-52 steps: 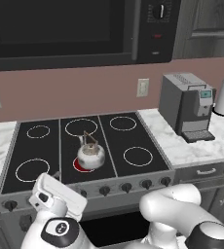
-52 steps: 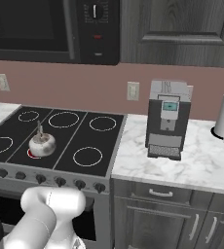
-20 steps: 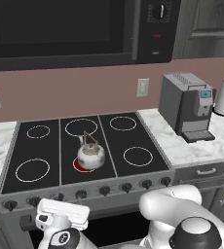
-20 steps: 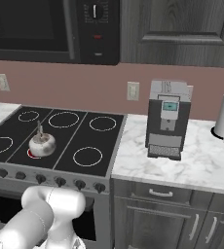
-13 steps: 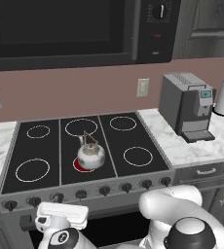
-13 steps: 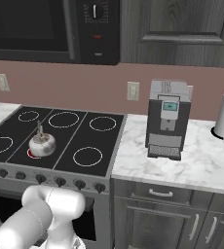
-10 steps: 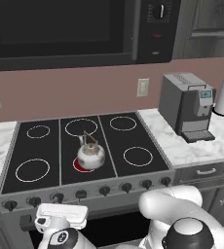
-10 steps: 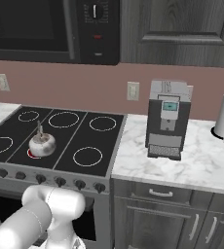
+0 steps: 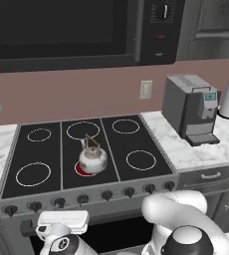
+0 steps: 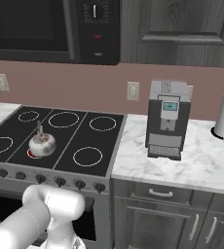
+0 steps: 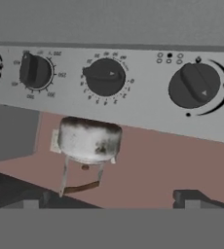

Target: The kettle is done boiling. Turn off the stove, then wait for 300 timesteps before moving the kettle to the dining table.

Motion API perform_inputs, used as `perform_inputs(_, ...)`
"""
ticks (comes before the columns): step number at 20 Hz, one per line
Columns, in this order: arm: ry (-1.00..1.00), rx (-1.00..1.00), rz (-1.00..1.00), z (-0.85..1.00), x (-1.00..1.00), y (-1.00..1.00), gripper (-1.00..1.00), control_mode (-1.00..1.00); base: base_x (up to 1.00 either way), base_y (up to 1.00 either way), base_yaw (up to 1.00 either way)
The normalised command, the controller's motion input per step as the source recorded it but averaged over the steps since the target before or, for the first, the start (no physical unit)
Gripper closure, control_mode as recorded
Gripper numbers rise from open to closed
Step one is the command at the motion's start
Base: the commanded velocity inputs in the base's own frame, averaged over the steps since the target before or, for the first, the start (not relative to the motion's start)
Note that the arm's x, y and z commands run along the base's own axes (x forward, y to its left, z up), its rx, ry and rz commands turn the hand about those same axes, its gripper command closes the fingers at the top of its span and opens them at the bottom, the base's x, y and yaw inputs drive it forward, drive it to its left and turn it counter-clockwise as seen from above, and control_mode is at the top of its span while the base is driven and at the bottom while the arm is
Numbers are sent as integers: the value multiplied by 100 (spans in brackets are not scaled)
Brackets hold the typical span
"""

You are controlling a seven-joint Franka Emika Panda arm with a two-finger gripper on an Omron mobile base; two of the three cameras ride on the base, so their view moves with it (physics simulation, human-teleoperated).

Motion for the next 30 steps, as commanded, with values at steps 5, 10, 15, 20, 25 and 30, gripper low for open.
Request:
perform_inputs(5,1,-6,0,-11,14,0,-100,-100,0,0,0)
perform_inputs(10,2,-7,0,-3,19,2,-100,-100,0,0,0)
perform_inputs(15,4,-7,0,-11,15,5,-100,-100,0,0,0)
perform_inputs(20,5,-7,0,-17,7,7,-100,-100,0,0,0)
perform_inputs(25,4,-6,0,-16,2,11,-100,-100,0,0,0)
perform_inputs(30,4,-5,0,-13,3,8,-100,-100,0,0,0)
